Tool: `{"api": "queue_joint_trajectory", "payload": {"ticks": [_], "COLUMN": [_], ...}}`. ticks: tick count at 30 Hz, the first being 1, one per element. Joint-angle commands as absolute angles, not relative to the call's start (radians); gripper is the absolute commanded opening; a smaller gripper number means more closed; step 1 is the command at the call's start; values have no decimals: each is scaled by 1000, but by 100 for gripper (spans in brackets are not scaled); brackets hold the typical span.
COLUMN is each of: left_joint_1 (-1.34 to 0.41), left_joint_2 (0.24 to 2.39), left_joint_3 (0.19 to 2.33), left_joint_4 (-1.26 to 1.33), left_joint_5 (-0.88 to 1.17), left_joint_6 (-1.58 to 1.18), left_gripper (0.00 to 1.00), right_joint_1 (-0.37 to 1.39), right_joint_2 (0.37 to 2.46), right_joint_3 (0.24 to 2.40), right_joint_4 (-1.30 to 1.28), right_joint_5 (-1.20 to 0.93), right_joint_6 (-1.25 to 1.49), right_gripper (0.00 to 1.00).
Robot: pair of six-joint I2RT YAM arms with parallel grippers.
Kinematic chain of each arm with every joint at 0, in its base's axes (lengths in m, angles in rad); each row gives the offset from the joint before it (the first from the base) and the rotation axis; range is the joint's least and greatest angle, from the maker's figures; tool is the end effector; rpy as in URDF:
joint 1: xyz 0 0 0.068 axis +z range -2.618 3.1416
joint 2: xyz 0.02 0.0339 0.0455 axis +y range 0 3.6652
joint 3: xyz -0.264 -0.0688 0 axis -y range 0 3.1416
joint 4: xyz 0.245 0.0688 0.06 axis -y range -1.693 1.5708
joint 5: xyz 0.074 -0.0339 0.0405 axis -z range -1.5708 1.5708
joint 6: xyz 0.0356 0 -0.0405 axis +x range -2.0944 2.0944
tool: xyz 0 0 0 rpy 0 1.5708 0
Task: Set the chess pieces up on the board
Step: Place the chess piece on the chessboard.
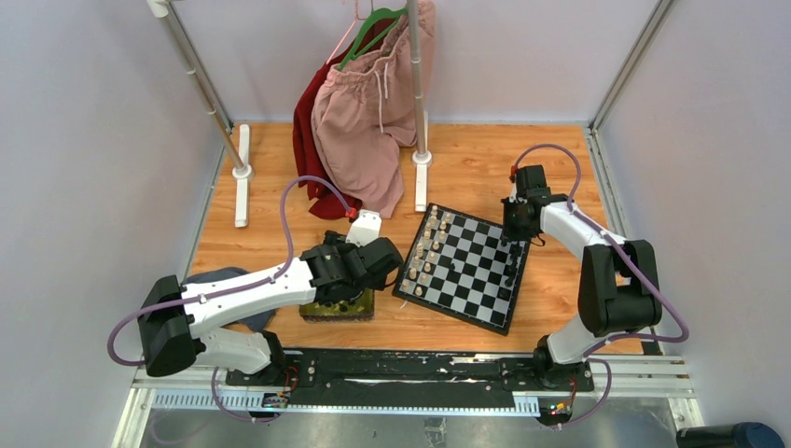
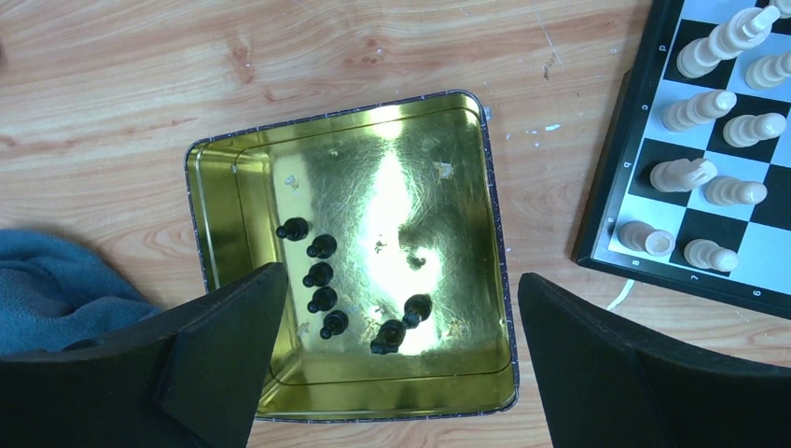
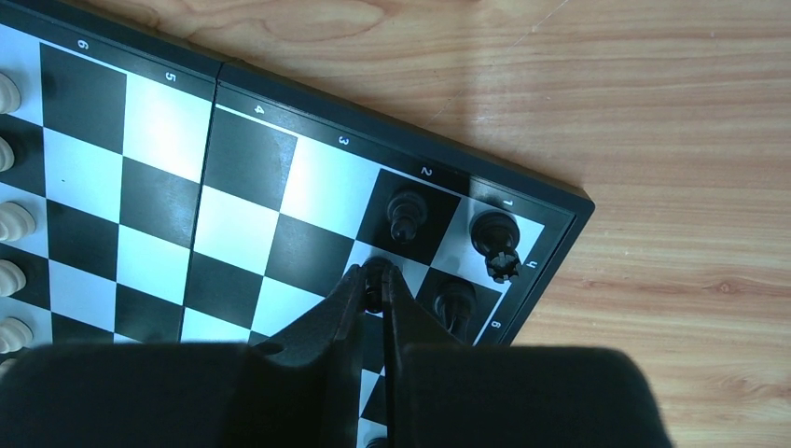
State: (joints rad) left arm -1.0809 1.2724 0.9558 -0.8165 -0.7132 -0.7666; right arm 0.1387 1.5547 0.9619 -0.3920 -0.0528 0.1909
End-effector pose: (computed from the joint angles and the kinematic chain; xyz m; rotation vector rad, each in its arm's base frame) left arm 0.1319 -0.1979 0.2552 0.1732 2.3215 0.1093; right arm 0.3098 0.0451 0.1991 0.0465 2.5649 0.1938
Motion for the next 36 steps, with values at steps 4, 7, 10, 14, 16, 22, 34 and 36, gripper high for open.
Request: {"api": "queue_joint_trajectory", "payload": {"ticks": [4, 7, 10, 14, 16, 22, 34, 36], "left_joint_1": [-1073, -1073, -1073, -1072, -1073, -1073, -1072, -1072], "left_joint_2": [1242, 1240, 1240, 1238, 1234, 1219, 1208, 1207], "left_joint_3": [944, 945, 945, 943, 941, 928, 916, 916], "left_joint_4": [-811, -810, -810, -810, -810, -810, -810, -810], "left_joint_5": [-714, -716, -715, -712, -712, -710, -709, -709], "left_joint_6": [-781, -781, -779, -782, -782, -787, -791, -791], "left_gripper": [100, 100, 100, 100, 100, 100, 100, 100], "right_joint_1": [124, 124, 124, 125, 124, 124, 126, 132], "right_joint_2": [1525, 1520, 1512, 1508, 1509, 1515, 1482, 1453], "right_joint_3": [950, 945, 942, 936, 935, 940, 958, 966], "right_joint_4": [-438, -437, -441, -442, -442, -446, -451, -460], "right_joint_5": [-46, -48, -43, -41, -41, -45, -35, -28], "right_joint_6": [203, 204, 205, 205, 205, 202, 198, 198], "right_gripper": [0, 0, 0, 0, 1, 25, 32, 32]}}
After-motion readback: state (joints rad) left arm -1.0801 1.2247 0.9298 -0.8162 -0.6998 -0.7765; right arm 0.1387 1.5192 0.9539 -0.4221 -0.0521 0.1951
